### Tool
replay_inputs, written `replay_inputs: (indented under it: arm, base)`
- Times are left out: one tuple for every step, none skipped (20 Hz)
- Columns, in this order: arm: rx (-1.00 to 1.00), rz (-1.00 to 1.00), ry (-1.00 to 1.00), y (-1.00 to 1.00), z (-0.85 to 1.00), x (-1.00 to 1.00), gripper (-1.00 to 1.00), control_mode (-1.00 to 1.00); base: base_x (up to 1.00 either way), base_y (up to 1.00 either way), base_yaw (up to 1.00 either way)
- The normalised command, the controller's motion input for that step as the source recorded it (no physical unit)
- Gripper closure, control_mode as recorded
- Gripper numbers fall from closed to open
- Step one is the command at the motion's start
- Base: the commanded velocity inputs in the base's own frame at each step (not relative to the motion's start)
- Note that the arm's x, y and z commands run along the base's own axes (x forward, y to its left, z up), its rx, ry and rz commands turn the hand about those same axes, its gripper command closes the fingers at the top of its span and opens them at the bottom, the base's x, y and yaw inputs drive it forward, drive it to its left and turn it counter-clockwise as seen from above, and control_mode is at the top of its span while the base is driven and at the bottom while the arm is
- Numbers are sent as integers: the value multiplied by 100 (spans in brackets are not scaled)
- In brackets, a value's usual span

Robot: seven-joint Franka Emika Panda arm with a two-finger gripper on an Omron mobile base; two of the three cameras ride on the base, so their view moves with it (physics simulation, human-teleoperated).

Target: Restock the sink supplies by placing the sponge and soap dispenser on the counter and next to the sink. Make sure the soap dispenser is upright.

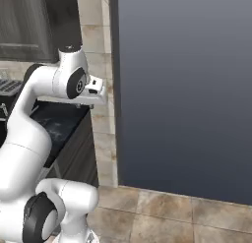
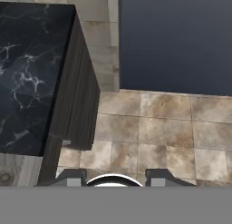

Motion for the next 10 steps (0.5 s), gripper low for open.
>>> replay_inputs:
  arm:
    - [0, 0, 0, 0, 0, -2, -100, -100]
    - [0, 0, 0, 0, 0, 0, -100, 100]
    - [0, 0, 0, 0, 0, 0, -100, 100]
    - [0, 0, 0, 0, 0, 0, -100, 100]
    - [0, 0, 0, 0, 0, 0, -100, 100]
    - [0, 0, 0, 0, 0, 0, -100, 100]
    - [0, 0, 0, 0, 0, 0, -100, 100]
    - [0, 0, 0, 0, 0, 0, -100, 100]
    - [0, 0, 0, 0, 0, 0, -100, 100]
    - [0, 0, 0, 0, 0, 0, -100, 100]
  base:
    - [0, 0, 0]
    - [-52, 0, 0]
    - [-75, 0, 0]
    - [-89, 0, 0]
    - [-100, 0, 0]
    - [-100, 20, 1]
    - [-100, 32, 0]
    - [-100, 42, 0]
    - [-100, 62, 0]
    - [-100, 91, 0]
